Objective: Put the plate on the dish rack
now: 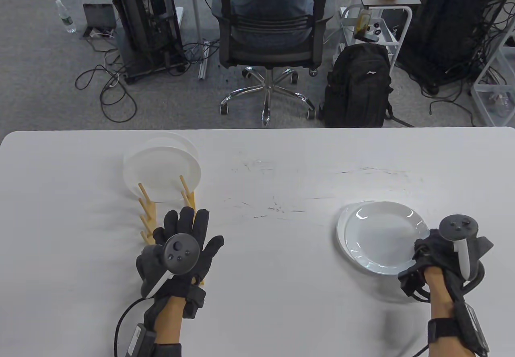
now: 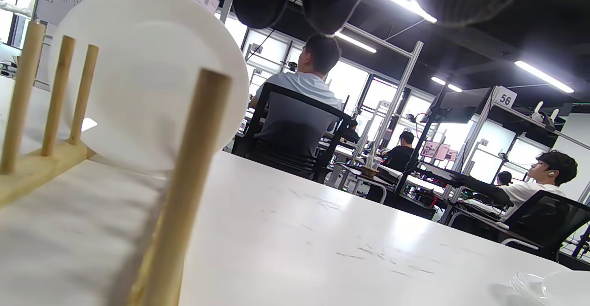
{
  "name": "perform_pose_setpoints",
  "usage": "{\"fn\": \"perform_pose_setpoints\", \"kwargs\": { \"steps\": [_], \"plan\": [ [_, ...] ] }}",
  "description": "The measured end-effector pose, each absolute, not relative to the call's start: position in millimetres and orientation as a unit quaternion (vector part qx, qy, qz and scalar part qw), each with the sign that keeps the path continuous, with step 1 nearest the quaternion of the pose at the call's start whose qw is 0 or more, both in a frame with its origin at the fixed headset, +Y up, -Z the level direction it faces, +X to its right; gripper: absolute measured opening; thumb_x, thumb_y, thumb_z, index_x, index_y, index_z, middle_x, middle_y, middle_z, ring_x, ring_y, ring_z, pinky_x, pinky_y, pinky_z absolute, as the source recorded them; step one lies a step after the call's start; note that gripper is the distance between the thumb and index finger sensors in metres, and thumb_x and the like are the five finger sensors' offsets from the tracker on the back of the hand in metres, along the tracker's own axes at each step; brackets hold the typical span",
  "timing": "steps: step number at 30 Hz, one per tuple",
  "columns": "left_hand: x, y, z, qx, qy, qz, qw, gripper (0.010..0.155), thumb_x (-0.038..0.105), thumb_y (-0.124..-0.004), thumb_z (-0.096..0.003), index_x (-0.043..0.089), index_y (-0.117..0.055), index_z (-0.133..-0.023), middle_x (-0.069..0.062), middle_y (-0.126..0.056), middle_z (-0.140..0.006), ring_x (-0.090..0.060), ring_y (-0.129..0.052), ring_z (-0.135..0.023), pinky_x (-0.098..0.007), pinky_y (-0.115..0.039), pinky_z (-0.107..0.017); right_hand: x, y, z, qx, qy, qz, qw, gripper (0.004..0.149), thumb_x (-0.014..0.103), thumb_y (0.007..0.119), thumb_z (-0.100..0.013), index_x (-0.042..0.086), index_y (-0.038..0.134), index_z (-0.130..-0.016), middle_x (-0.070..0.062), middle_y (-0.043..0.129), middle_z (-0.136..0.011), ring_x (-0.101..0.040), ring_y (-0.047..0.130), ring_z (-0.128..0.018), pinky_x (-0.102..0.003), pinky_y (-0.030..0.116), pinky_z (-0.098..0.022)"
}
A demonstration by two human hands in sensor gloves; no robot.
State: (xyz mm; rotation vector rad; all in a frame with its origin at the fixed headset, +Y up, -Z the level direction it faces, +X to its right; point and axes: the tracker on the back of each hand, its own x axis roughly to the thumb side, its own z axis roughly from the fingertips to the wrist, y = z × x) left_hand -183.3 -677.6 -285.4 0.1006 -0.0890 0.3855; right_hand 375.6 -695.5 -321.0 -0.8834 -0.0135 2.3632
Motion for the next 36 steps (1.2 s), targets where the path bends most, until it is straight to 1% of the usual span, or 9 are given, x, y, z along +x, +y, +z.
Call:
{"fn": "perform_pose_setpoints", "kwargs": {
  "steps": [7, 11, 16, 23, 27, 31, 33, 35, 36],
  "plan": [
    [-183, -678, -285, 0.064, -0.063, 0.241, 0.966, 0.075, 0.059, -0.064, -0.0509, 0.024, -0.047, -0.116, -0.017, -0.039, -0.122, -0.059, -0.030, -0.110, -0.076, -0.032, -0.071, 357, -668, -303, -0.209, -0.080, 0.840, 0.495, 0.063, 0.025, 0.072, -0.050, -0.001, 0.043, -0.099, -0.015, 0.083, -0.081, -0.031, 0.105, -0.043, -0.032, 0.091, -0.025],
    [-184, -682, -287, 0.056, -0.063, 0.241, 0.967, 0.075, 0.059, -0.064, -0.0511, 0.024, -0.047, -0.115, -0.017, -0.040, -0.121, -0.060, -0.031, -0.109, -0.075, -0.033, -0.071, 343, -683, -308, -0.141, -0.002, 0.700, 0.701, 0.068, 0.020, 0.073, -0.050, 0.002, 0.036, -0.102, -0.015, 0.071, -0.092, -0.041, 0.095, -0.062, -0.042, 0.086, -0.040],
    [-184, -682, -287, 0.056, -0.067, 0.249, 0.965, 0.074, 0.058, -0.063, -0.0515, 0.024, -0.048, -0.115, -0.017, -0.041, -0.121, -0.059, -0.032, -0.109, -0.073, -0.033, -0.072, 312, -706, -312, -0.101, 0.106, 0.547, 0.824, 0.064, 0.018, 0.072, -0.050, 0.006, 0.039, -0.103, -0.014, 0.067, -0.095, -0.041, 0.093, -0.067, -0.043, 0.085, -0.044],
    [-174, -671, -279, 0.108, -0.117, 0.404, 0.901, 0.069, 0.056, -0.063, -0.0529, 0.023, -0.055, -0.112, -0.014, -0.054, -0.118, -0.051, -0.049, -0.109, -0.061, -0.046, -0.077, 256, -710, -311, -0.018, 0.186, 0.557, 0.809, 0.063, 0.019, 0.072, -0.051, 0.007, 0.038, -0.104, -0.013, 0.065, -0.097, -0.041, 0.091, -0.071, -0.042, 0.084, -0.047],
    [-157, -690, -285, -0.051, -0.127, 0.648, 0.749, 0.073, 0.057, -0.064, -0.0541, 0.018, -0.049, -0.115, -0.018, -0.055, -0.116, -0.055, -0.051, -0.107, -0.064, -0.047, -0.075, 230, -703, -307, 0.021, 0.193, 0.591, 0.783, 0.062, 0.019, 0.072, -0.050, 0.002, 0.043, -0.102, -0.017, 0.070, -0.092, -0.040, 0.094, -0.065, -0.040, 0.086, -0.042],
    [-127, -715, -285, -0.226, -0.172, 0.736, 0.615, 0.092, 0.065, -0.065, -0.0540, 0.010, -0.026, -0.117, -0.024, -0.048, -0.117, -0.060, -0.066, -0.100, -0.065, -0.062, -0.070, 215, -697, -302, 0.067, 0.186, 0.644, 0.739, 0.061, 0.019, 0.071, -0.050, 0.002, 0.044, -0.102, -0.018, 0.070, -0.092, -0.041, 0.094, -0.065, -0.041, 0.086, -0.043],
    [-119, -719, -285, -0.246, -0.168, 0.738, 0.606, 0.086, 0.057, -0.066, -0.0571, 0.006, -0.026, -0.114, -0.023, -0.056, -0.112, -0.053, -0.081, -0.094, -0.058, -0.074, -0.065, 208, -691, -299, 0.082, 0.170, 0.682, 0.706, 0.060, 0.017, 0.071, -0.049, 0.001, 0.046, -0.102, -0.019, 0.072, -0.091, -0.042, 0.094, -0.063, -0.042, 0.085, -0.041],
    [-127, -721, -286, -0.209, -0.103, 0.746, 0.624, 0.059, 0.036, -0.062, -0.0607, 0.009, -0.048, -0.111, -0.018, -0.078, -0.101, -0.042, -0.100, -0.080, -0.049, -0.087, -0.056, 208, -687, -298, 0.088, 0.139, 0.713, 0.682, 0.060, 0.018, 0.071, -0.049, 0.000, 0.047, -0.101, -0.019, 0.074, -0.089, -0.041, 0.097, -0.061, -0.042, 0.086, -0.039],
    [-133, -716, -285, -0.178, -0.066, 0.744, 0.641, 0.056, 0.031, -0.065, -0.0587, 0.007, -0.056, -0.109, -0.021, -0.083, -0.096, -0.045, -0.104, -0.072, -0.049, -0.090, -0.050, 209, -683, -298, 0.102, 0.131, 0.714, 0.680, 0.059, 0.022, 0.071, -0.050, 0.000, 0.050, -0.101, -0.021, 0.076, -0.089, -0.043, 0.096, -0.060, -0.045, 0.085, -0.039]
  ]
}}
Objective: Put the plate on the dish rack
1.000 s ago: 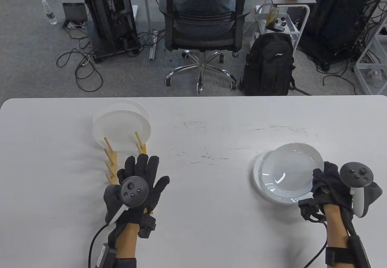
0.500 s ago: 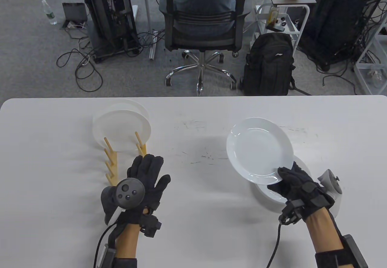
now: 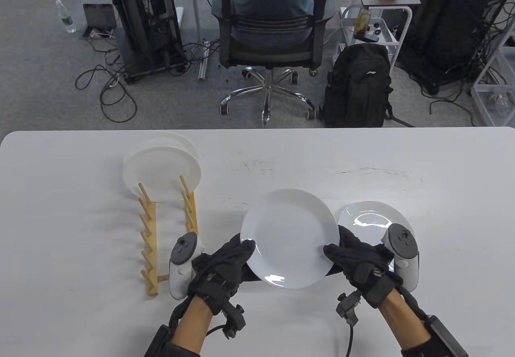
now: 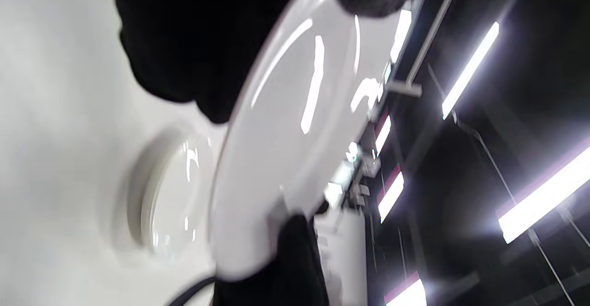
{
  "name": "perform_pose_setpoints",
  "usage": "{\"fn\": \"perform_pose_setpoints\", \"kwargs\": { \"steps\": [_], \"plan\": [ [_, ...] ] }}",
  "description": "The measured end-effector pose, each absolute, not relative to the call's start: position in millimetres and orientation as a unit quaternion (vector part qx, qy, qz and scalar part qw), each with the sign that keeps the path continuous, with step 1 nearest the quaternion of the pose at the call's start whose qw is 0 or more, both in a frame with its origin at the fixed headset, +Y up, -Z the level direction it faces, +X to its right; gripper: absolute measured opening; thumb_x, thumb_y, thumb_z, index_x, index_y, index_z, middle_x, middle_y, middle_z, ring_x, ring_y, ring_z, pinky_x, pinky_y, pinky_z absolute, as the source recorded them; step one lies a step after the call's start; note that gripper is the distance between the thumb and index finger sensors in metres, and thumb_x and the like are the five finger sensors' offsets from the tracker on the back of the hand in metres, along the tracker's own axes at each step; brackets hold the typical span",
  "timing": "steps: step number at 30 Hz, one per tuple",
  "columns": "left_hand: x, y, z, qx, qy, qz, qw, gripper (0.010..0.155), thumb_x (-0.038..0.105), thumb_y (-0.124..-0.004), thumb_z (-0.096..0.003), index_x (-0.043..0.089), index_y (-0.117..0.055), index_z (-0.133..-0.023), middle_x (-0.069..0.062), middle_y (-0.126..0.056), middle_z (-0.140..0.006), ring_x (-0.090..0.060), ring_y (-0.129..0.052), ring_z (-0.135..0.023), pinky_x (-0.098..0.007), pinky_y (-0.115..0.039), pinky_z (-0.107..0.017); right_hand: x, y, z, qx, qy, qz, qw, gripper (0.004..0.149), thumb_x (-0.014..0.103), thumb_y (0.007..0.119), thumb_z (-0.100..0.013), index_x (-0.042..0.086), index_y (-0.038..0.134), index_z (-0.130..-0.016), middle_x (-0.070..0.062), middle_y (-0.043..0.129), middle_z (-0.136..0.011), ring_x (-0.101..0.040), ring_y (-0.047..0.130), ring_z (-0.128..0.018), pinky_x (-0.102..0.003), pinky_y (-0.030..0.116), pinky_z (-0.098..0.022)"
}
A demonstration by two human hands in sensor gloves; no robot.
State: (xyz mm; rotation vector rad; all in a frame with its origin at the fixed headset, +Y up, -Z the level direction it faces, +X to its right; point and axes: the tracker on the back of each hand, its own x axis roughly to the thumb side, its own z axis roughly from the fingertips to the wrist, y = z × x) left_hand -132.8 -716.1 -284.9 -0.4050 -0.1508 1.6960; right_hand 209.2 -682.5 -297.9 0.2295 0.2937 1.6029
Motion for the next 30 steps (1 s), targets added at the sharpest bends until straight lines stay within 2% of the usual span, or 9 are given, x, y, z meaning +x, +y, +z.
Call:
{"fn": "perform_pose_setpoints", "kwargs": {
  "steps": [1, 3, 5, 8, 10, 13, 14, 18, 30],
  "plan": [
    [-138, -710, -284, -0.152, -0.049, 0.731, 0.664, 0.054, 0.028, -0.067, -0.0575, 0.008, -0.062, -0.107, -0.021, -0.087, -0.093, -0.046, -0.105, -0.068, -0.050, -0.091, -0.047, 212, -679, -297, 0.099, 0.122, 0.721, 0.674, 0.061, 0.026, 0.072, -0.051, 0.001, 0.050, -0.102, -0.023, 0.073, -0.091, -0.046, 0.093, -0.063, -0.048, 0.083, -0.041],
    [-154, -689, -283, -0.070, -0.044, 0.659, 0.747, 0.051, 0.028, -0.070, -0.0551, 0.012, -0.071, -0.104, -0.019, -0.091, -0.090, -0.046, -0.107, -0.066, -0.051, -0.093, -0.043, 222, -670, -296, 0.086, 0.064, 0.764, 0.636, 0.063, 0.028, 0.076, -0.050, 0.002, 0.054, -0.103, -0.026, 0.070, -0.094, -0.052, 0.088, -0.067, -0.054, 0.079, -0.044],
    [-173, -652, -283, 0.028, -0.041, 0.541, 0.839, 0.049, 0.029, -0.071, -0.0543, 0.018, -0.074, -0.102, -0.015, -0.093, -0.090, -0.043, -0.108, -0.068, -0.049, -0.094, -0.044, 235, -663, -297, 0.076, 0.012, 0.847, 0.527, 0.063, 0.031, 0.077, -0.050, 0.006, 0.055, -0.104, -0.024, 0.068, -0.097, -0.052, 0.085, -0.072, -0.057, 0.075, -0.049],
    [-191, -605, -288, 0.154, -0.032, 0.430, 0.889, 0.047, 0.027, -0.075, -0.0512, 0.023, -0.080, -0.098, -0.013, -0.095, -0.090, -0.045, -0.106, -0.070, -0.054, -0.090, -0.047, 248, -663, -301, 0.055, -0.032, 0.912, 0.406, 0.065, 0.034, 0.080, -0.048, 0.013, 0.057, -0.105, -0.019, 0.063, -0.103, -0.054, 0.074, -0.084, -0.063, 0.066, -0.058],
    [-199, -575, -296, 0.218, -0.032, 0.340, 0.914, 0.046, 0.026, -0.076, -0.0496, 0.026, -0.083, -0.095, -0.009, -0.096, -0.090, -0.042, -0.106, -0.071, -0.055, -0.089, -0.049, 253, -668, -305, 0.043, -0.025, 0.940, 0.338, 0.069, 0.037, 0.081, -0.048, 0.017, 0.054, -0.108, -0.018, 0.054, -0.109, -0.057, 0.059, -0.094, -0.069, 0.053, -0.065],
    [-206, -543, -314, 0.278, -0.044, 0.198, 0.939, 0.046, 0.026, -0.077, -0.0471, 0.028, -0.085, -0.092, -0.007, -0.098, -0.088, -0.039, -0.106, -0.072, -0.054, -0.088, -0.052, 260, -677, -310, 0.019, 0.002, 0.960, 0.280, 0.075, 0.040, 0.079, -0.049, 0.016, 0.043, -0.110, -0.017, 0.040, -0.116, -0.058, 0.033, -0.104, -0.077, 0.030, -0.069],
    [-208, -535, -324, 0.290, -0.052, 0.124, 0.947, 0.046, 0.026, -0.077, -0.0461, 0.029, -0.085, -0.091, -0.003, -0.098, -0.088, -0.037, -0.106, -0.072, -0.054, -0.088, -0.052, 262, -680, -312, 0.007, 0.009, 0.962, 0.273, 0.075, 0.040, 0.078, -0.049, 0.017, 0.043, -0.110, -0.017, 0.038, -0.117, -0.057, 0.030, -0.105, -0.077, 0.027, -0.069],
    [-220, -536, -362, 0.281, -0.053, -0.016, 0.958, 0.046, 0.026, -0.078, -0.0436, 0.031, -0.088, -0.088, -0.001, -0.099, -0.088, -0.036, -0.105, -0.075, -0.057, -0.086, -0.054, 269, -688, -316, -0.002, 0.039, 0.955, 0.293, 0.076, 0.041, 0.077, -0.049, 0.015, 0.040, -0.111, -0.019, 0.034, -0.117, -0.058, 0.027, -0.104, -0.077, 0.026, -0.069],
    [-249, -612, -424, 0.146, -0.007, -0.064, 0.987, 0.045, 0.026, -0.080, -0.0421, 0.033, -0.090, -0.086, 0.000, -0.099, -0.087, -0.035, -0.104, -0.075, -0.056, -0.083, -0.057, 273, -697, -321, -0.008, 0.082, 0.948, 0.306, 0.078, 0.040, 0.074, -0.051, 0.012, 0.033, -0.110, -0.022, 0.028, -0.116, -0.060, 0.019, -0.102, -0.077, 0.023, -0.068]
  ]
}}
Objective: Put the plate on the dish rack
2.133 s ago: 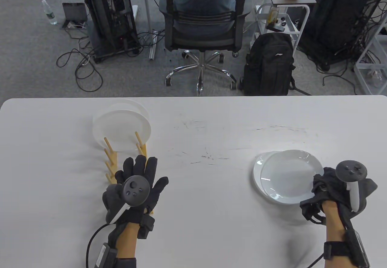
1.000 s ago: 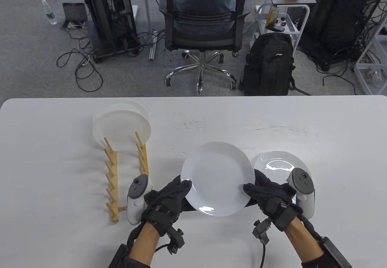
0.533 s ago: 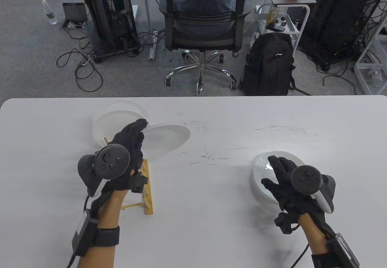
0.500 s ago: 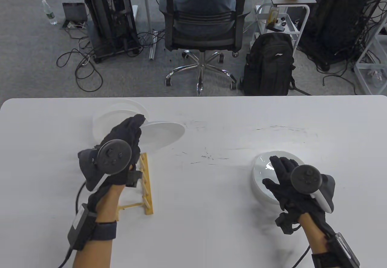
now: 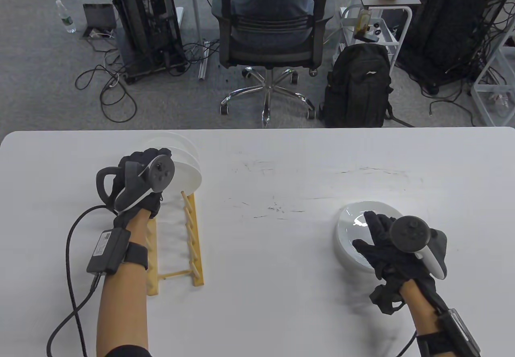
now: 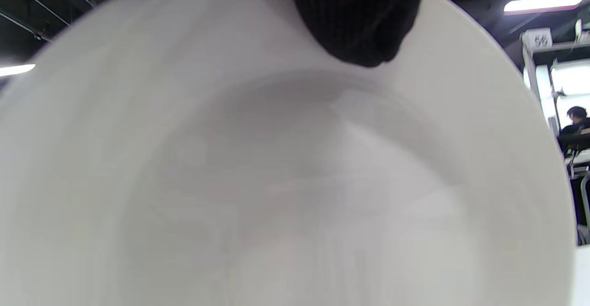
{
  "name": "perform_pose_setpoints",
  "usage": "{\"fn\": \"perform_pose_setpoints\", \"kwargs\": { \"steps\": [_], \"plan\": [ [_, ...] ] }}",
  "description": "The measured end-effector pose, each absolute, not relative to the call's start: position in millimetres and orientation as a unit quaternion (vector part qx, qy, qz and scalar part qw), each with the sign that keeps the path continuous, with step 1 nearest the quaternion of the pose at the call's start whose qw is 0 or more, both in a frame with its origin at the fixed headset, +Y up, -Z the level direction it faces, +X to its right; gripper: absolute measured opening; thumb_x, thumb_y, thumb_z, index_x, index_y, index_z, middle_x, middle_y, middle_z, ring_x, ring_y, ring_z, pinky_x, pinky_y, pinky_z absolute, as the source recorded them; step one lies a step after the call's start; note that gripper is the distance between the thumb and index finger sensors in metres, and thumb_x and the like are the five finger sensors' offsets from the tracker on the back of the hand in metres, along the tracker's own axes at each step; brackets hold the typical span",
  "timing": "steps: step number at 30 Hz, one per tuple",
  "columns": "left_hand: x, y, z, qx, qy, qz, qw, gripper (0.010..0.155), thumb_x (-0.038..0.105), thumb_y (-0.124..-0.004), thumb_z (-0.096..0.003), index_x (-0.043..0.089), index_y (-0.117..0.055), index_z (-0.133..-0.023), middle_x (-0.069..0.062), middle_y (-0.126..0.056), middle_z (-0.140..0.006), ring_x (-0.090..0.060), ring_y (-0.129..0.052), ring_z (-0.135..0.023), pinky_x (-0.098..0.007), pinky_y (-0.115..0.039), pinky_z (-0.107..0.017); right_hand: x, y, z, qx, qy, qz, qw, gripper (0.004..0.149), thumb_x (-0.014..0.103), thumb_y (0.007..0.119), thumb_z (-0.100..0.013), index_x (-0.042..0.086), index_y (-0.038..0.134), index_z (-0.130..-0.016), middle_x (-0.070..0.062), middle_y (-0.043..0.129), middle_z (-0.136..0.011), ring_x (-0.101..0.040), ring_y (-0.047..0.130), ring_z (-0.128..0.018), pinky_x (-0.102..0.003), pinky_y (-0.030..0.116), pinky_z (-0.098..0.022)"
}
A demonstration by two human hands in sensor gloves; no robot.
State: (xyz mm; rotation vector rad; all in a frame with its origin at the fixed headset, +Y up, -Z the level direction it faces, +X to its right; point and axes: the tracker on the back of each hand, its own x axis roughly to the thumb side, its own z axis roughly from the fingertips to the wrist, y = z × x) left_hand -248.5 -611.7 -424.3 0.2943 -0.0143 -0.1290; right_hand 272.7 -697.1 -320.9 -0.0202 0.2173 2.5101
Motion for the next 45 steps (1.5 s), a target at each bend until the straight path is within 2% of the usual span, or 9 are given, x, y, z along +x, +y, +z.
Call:
{"fn": "perform_pose_setpoints", "kwargs": {
  "steps": [7, 13, 16, 23, 31, 36, 40, 42, 45],
  "plan": [
    [-253, -632, -437, 0.101, 0.009, -0.076, 0.992, 0.044, 0.028, -0.082, -0.0435, 0.032, -0.090, -0.087, -0.001, -0.098, -0.089, -0.035, -0.104, -0.076, -0.055, -0.082, -0.058, 274, -700, -322, -0.014, 0.092, 0.947, 0.308, 0.077, 0.040, 0.074, -0.051, 0.011, 0.033, -0.110, -0.022, 0.027, -0.116, -0.060, 0.018, -0.102, -0.077, 0.023, -0.068],
    [-259, -621, -435, 0.048, 0.055, -0.060, 0.996, 0.056, 0.035, -0.074, -0.0508, 0.028, -0.068, -0.106, -0.010, -0.080, -0.107, -0.043, -0.089, -0.091, -0.059, -0.074, -0.064, 275, -703, -323, -0.021, 0.100, 0.946, 0.309, 0.077, 0.039, 0.074, -0.051, 0.010, 0.033, -0.110, -0.023, 0.026, -0.116, -0.061, 0.017, -0.101, -0.077, 0.022, -0.068],
    [-259, -609, -415, 0.049, 0.066, -0.017, 0.997, 0.065, 0.046, -0.069, -0.0514, 0.024, -0.059, -0.112, -0.014, -0.067, -0.114, -0.050, -0.078, -0.098, -0.064, -0.067, -0.067, 275, -703, -323, -0.023, 0.102, 0.944, 0.312, 0.077, 0.039, 0.073, -0.051, 0.010, 0.034, -0.110, -0.024, 0.026, -0.116, -0.061, 0.017, -0.101, -0.077, 0.022, -0.068],
    [-219, -594, -337, 0.087, 0.026, 0.063, 0.994, 0.071, 0.054, -0.067, -0.0517, 0.024, -0.054, -0.115, -0.016, -0.053, -0.120, -0.058, -0.057, -0.107, -0.073, -0.050, -0.071, 274, -703, -323, -0.022, 0.111, 0.944, 0.309, 0.080, 0.040, 0.073, -0.051, 0.007, 0.030, -0.110, -0.025, 0.023, -0.115, -0.062, 0.015, -0.100, -0.077, 0.021, -0.067],
    [-164, -643, -285, 0.087, -0.003, 0.142, 0.986, 0.079, 0.064, -0.065, -0.0493, 0.024, -0.050, -0.116, -0.016, -0.052, -0.121, -0.058, -0.053, -0.108, -0.075, -0.047, -0.071, 273, -703, -324, -0.023, 0.117, 0.945, 0.304, 0.080, 0.040, 0.073, -0.051, 0.006, 0.030, -0.109, -0.026, 0.022, -0.115, -0.061, 0.016, -0.100, -0.077, 0.021, -0.067],
    [-154, -666, -284, 0.104, -0.031, 0.126, 0.986, 0.078, 0.064, -0.065, -0.0485, 0.024, -0.053, -0.114, -0.015, -0.055, -0.119, -0.057, -0.055, -0.107, -0.074, -0.049, -0.070, 282, -702, -325, -0.107, 0.106, 0.958, 0.245, 0.077, 0.038, 0.075, -0.050, 0.004, 0.038, -0.108, -0.027, 0.033, -0.114, -0.068, 0.033, -0.096, -0.076, 0.034, -0.067],
    [-152, -672, -285, 0.091, -0.040, 0.133, 0.986, 0.078, 0.064, -0.065, -0.0485, 0.024, -0.053, -0.115, -0.015, -0.055, -0.119, -0.057, -0.056, -0.107, -0.074, -0.049, -0.070, 300, -712, -330, -0.185, 0.115, 0.955, 0.201, 0.079, 0.039, 0.077, -0.049, 0.004, 0.038, -0.109, -0.028, 0.034, -0.113, -0.065, 0.045, -0.096, -0.073, 0.042, -0.068],
    [-153, -675, -287, 0.079, -0.043, 0.135, 0.987, 0.078, 0.064, -0.065, -0.0486, 0.024, -0.053, -0.114, -0.015, -0.055, -0.119, -0.057, -0.056, -0.107, -0.074, -0.049, -0.070, 310, -721, -332, -0.225, 0.122, 0.951, 0.174, 0.090, 0.042, 0.076, -0.049, 0.004, 0.019, -0.107, -0.029, 0.024, -0.112, -0.061, 0.047, -0.096, -0.070, 0.046, -0.069],
    [-155, -678, -288, 0.069, -0.041, 0.140, 0.987, 0.078, 0.063, -0.065, -0.0486, 0.024, -0.053, -0.114, -0.015, -0.055, -0.119, -0.057, -0.056, -0.107, -0.074, -0.049, -0.070, 324, -733, -337, -0.272, 0.139, 0.942, 0.136, 0.093, 0.047, 0.074, -0.049, 0.002, 0.015, -0.106, -0.030, 0.031, -0.109, -0.055, 0.064, -0.087, -0.065, 0.056, -0.064]
  ]
}}
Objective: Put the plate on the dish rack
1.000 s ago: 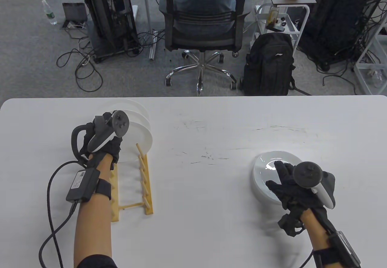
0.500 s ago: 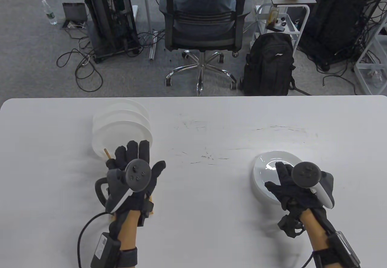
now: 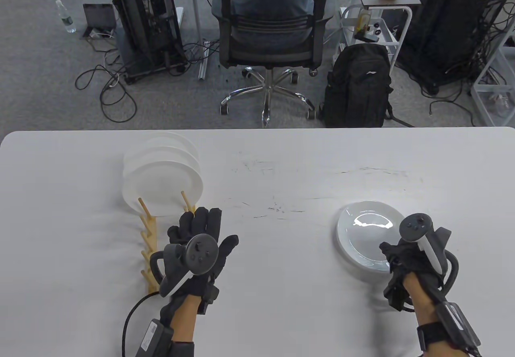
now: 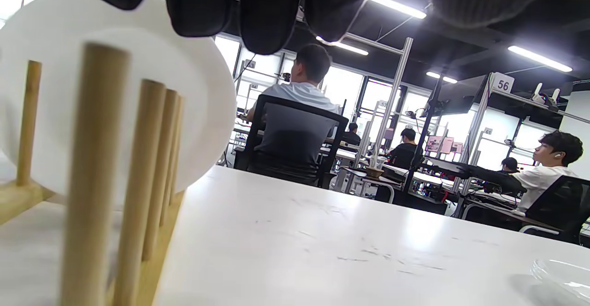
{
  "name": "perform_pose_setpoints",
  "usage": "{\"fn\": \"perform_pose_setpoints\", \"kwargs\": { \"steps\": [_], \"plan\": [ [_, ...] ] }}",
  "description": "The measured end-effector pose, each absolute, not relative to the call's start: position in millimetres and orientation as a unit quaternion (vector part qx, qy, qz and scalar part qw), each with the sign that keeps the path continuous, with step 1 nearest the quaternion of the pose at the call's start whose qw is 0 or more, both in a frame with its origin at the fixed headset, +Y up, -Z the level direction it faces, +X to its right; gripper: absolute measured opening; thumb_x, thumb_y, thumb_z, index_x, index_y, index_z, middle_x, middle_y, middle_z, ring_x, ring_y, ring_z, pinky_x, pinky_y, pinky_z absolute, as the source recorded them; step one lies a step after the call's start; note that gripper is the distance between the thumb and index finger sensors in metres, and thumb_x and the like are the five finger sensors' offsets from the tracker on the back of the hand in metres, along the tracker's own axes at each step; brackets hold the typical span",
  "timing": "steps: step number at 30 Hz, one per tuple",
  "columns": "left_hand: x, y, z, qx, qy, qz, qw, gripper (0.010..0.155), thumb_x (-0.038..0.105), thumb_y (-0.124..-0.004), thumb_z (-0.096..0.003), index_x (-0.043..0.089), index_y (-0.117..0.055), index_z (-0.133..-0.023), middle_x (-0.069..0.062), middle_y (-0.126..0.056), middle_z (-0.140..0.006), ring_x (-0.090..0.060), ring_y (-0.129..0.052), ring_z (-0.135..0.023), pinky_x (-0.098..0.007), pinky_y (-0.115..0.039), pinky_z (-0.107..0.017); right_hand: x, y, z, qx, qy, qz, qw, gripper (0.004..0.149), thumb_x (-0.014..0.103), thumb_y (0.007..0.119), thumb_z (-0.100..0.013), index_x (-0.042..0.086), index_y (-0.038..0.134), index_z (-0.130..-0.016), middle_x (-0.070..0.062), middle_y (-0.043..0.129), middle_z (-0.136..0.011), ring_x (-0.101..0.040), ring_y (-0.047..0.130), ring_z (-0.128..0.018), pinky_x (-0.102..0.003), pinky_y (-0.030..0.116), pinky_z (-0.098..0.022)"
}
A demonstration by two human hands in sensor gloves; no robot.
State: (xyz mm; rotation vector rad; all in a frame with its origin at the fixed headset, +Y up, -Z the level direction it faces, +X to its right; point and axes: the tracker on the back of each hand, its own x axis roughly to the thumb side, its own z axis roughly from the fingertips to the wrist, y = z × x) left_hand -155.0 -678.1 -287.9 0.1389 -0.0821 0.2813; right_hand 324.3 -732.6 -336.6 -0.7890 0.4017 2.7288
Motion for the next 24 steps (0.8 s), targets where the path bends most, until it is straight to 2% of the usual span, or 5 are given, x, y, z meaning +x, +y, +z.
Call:
{"fn": "perform_pose_setpoints", "kwargs": {
  "steps": [3, 6, 11, 17, 24],
  "plan": [
    [-157, -679, -288, 0.065, -0.039, 0.144, 0.987, 0.078, 0.063, -0.065, -0.0488, 0.024, -0.053, -0.114, -0.016, -0.055, -0.119, -0.057, -0.056, -0.107, -0.074, -0.049, -0.070, 335, -747, -340, -0.317, 0.164, 0.928, 0.107, 0.095, 0.051, 0.073, -0.048, -0.001, 0.020, -0.106, -0.027, 0.054, -0.101, -0.047, 0.089, -0.065, -0.056, 0.077, -0.047],
    [-157, -679, -288, 0.064, -0.038, 0.144, 0.987, 0.078, 0.063, -0.065, -0.0488, 0.024, -0.053, -0.114, -0.016, -0.055, -0.119, -0.057, -0.056, -0.107, -0.074, -0.049, -0.070, 342, -756, -342, -0.327, 0.186, 0.919, 0.118, 0.090, 0.050, 0.073, -0.046, -0.004, 0.030, -0.104, -0.014, 0.078, -0.081, -0.025, 0.101, -0.043, -0.041, 0.089, -0.031],
    [-159, -679, -289, 0.072, -0.031, 0.143, 0.987, 0.080, 0.066, -0.065, -0.0479, 0.023, -0.053, -0.114, -0.015, -0.059, -0.117, -0.057, -0.059, -0.106, -0.073, -0.052, -0.070, 357, -755, -340, -0.358, 0.133, 0.903, 0.197, 0.066, 0.034, 0.079, -0.045, -0.008, 0.058, -0.092, -0.008, 0.095, -0.061, -0.018, 0.110, -0.021, -0.032, 0.095, -0.012],
    [-159, -679, -289, 0.066, -0.037, 0.146, 0.986, 0.081, 0.067, -0.065, -0.0474, 0.023, -0.052, -0.115, -0.015, -0.059, -0.118, -0.057, -0.058, -0.106, -0.073, -0.052, -0.070, 359, -722, -333, -0.361, 0.070, 0.912, 0.182, 0.056, 0.026, 0.078, -0.046, -0.005, 0.059, -0.088, -0.015, 0.096, -0.070, -0.023, 0.113, -0.029, -0.035, 0.097, -0.015],
    [-159, -680, -289, 0.061, -0.043, 0.154, 0.985, 0.081, 0.066, -0.064, -0.0477, 0.023, -0.053, -0.115, -0.015, -0.059, -0.117, -0.057, -0.058, -0.106, -0.073, -0.051, -0.070, 336, -661, -305, -0.267, -0.116, 0.922, 0.255, 0.051, 0.024, 0.073, -0.049, 0.001, 0.057, -0.093, -0.014, 0.092, -0.073, -0.031, 0.107, -0.037, -0.041, 0.091, -0.025]
  ]
}}
